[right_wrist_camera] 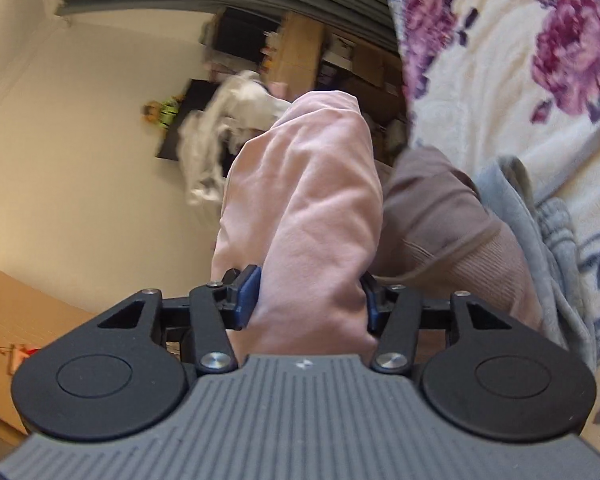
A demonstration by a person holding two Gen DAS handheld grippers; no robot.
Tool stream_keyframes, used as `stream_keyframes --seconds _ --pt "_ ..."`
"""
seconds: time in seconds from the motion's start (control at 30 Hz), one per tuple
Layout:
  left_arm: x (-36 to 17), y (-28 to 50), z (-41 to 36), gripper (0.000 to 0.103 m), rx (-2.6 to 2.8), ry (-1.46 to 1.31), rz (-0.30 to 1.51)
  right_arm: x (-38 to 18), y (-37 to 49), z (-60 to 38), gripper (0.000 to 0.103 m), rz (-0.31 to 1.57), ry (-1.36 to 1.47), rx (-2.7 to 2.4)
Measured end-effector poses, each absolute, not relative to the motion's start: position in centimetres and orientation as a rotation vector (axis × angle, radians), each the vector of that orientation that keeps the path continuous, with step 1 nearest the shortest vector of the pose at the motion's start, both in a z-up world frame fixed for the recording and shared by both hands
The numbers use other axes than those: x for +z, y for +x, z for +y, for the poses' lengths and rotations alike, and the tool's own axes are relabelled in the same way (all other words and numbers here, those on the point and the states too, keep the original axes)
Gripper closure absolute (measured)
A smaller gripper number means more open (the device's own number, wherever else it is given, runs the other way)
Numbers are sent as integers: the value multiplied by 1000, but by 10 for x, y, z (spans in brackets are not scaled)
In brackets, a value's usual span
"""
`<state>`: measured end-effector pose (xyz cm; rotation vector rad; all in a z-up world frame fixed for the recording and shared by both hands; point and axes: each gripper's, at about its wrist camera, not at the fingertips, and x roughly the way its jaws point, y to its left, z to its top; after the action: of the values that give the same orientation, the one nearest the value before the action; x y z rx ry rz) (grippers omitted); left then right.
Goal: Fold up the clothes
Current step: 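Carry the folded shirt with both grippers onto the grey clothes pile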
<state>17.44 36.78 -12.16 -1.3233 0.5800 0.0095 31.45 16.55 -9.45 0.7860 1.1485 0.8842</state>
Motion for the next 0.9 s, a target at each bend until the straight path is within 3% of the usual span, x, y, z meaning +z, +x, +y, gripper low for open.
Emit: stream_keyframes --seconds 0.07,0.2,0.43,0.57,0.73,0.9 --pt "-140 179 371 58 -36 -1345 606 -114 311 175 43 1212 666 803" --pt "-133 180 371 51 -75 -1284 597 -119 309 150 38 1214 757 809" --pt "-107 172 384 40 31 -1212 669 -95 305 121 39 1090 677 771" --pt "-93 143 386 39 124 -1143 644 -80 298 129 45 990 604 804" --pt "-86 107 385 40 148 -1083 521 -55 280 148 46 813 450 915" --pt "-76 123 369 40 46 -965 454 -52 271 165 45 804 337 980"
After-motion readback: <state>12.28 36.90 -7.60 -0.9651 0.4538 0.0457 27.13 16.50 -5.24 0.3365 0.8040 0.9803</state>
